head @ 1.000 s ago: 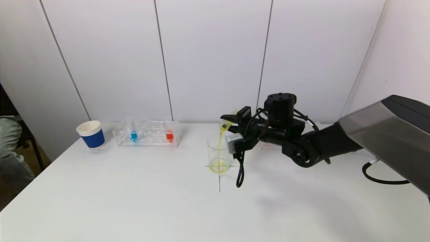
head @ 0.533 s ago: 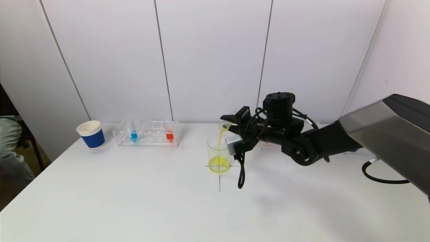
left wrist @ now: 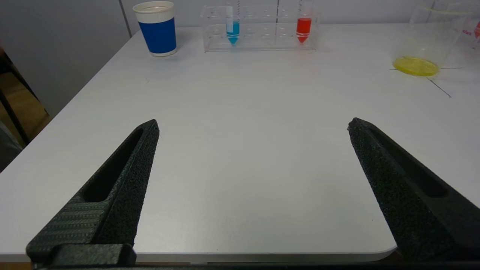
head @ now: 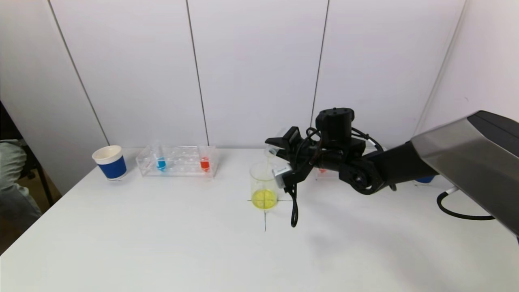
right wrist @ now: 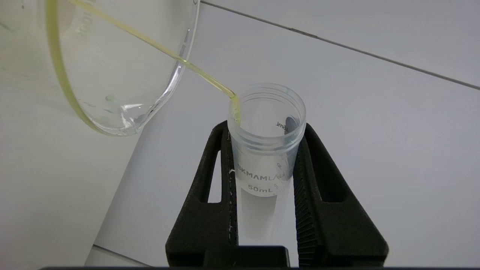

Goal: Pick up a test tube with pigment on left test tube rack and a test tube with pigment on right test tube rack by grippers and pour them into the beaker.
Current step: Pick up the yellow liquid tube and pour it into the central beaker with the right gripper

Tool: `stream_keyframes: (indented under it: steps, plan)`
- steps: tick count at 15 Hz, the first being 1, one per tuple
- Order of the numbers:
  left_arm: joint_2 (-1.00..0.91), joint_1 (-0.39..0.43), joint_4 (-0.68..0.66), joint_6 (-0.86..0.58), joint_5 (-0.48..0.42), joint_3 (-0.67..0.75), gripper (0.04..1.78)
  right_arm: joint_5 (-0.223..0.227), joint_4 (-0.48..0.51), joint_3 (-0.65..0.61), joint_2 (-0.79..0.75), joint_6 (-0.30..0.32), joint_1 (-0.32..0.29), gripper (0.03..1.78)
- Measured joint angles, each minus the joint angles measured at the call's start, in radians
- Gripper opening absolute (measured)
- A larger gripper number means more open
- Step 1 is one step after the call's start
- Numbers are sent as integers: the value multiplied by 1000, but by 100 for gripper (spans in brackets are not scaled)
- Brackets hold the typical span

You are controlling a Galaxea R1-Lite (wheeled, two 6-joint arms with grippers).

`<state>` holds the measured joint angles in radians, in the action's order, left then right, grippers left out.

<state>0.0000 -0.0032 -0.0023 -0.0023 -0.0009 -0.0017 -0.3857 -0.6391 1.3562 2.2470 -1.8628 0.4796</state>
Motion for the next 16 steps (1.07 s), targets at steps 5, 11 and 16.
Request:
stream_keyframes:
  steps: [5,11,16]
  plan:
    - [0,0,0,0,0,0,176,10,31,3,-11,-86,0,48]
    - [0,0,0,0,0,0,176,17,48,3,-22,-115,1,48]
    - [0,0,0,0,0,0,176,16,27,-3,-27,37,18,48]
